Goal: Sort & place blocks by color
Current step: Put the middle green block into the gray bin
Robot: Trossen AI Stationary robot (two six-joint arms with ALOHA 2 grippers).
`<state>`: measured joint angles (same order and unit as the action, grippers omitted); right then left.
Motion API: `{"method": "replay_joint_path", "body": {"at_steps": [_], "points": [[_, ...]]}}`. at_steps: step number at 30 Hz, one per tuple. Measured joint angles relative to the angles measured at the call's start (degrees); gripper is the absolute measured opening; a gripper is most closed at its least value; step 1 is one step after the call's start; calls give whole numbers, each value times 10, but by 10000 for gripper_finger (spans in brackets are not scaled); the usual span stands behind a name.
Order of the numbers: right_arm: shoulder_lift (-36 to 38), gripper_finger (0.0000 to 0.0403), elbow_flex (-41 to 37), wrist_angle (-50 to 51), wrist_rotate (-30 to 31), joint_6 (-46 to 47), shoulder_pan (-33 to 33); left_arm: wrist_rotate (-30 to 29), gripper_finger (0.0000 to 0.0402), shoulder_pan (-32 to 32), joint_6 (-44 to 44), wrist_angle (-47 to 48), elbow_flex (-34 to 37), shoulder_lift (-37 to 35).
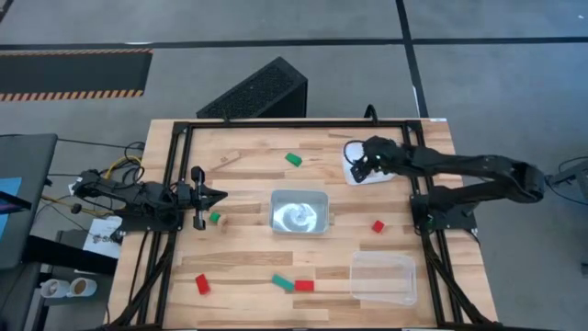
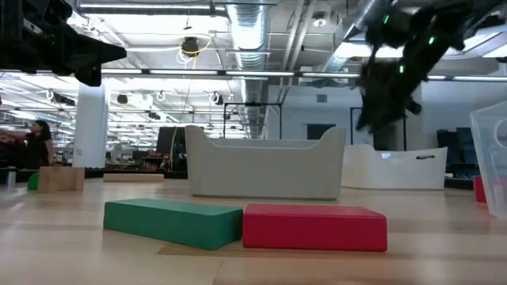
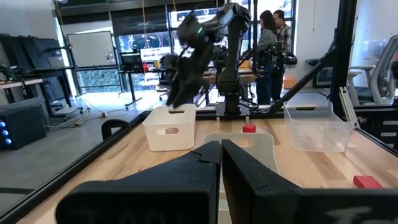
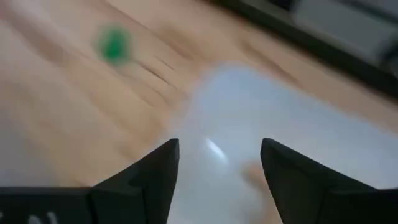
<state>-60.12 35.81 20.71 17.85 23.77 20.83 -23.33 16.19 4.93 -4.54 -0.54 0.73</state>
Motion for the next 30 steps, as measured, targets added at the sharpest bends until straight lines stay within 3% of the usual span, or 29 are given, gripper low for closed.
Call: {"method": "replay_joint_path", "body": {"at_steps": [7,16,23,30], "points": [[58,245,0,-182,1,-53,-119,0,0,0,0,0,0,0],[-26,245,0,-420,1,-167,-257,0,0,0,0,0,0,0],[-135,245,0,-581,0,-226,-284,0,0,0,-8,0,0,0],[-194,245,0,-679,0,-212,-282,0,0,0,-101,0,0,0]]}}
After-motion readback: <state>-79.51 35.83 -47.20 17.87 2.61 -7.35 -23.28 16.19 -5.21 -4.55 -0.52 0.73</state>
